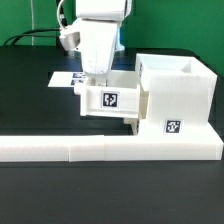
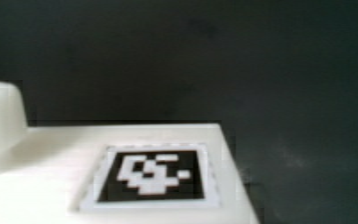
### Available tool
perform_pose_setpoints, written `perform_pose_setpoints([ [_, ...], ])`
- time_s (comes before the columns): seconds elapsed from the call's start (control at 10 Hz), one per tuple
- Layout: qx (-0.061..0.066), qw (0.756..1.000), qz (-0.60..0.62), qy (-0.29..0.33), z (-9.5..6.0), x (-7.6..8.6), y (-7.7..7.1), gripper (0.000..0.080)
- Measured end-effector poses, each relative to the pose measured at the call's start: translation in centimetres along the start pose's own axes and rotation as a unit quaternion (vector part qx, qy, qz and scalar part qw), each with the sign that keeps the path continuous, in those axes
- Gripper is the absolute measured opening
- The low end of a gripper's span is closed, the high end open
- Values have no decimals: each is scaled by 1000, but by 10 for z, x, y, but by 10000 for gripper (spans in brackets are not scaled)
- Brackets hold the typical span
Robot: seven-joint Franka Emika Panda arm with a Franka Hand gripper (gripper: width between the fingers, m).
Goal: Assemble drawer
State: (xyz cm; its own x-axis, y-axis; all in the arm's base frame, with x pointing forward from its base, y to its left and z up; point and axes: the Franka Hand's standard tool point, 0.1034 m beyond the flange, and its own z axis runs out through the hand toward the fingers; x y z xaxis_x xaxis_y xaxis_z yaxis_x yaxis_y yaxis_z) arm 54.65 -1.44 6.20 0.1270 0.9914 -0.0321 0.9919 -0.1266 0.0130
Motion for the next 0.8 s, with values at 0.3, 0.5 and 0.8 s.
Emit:
perform_pose_setpoints([
  [0.3,2,1000,0,0,2,-1,-1,42],
  [0.5,0,999,-43,-4,6,3,-1,42],
  [0.8,0,998,-66,-16,8,4,3,42],
])
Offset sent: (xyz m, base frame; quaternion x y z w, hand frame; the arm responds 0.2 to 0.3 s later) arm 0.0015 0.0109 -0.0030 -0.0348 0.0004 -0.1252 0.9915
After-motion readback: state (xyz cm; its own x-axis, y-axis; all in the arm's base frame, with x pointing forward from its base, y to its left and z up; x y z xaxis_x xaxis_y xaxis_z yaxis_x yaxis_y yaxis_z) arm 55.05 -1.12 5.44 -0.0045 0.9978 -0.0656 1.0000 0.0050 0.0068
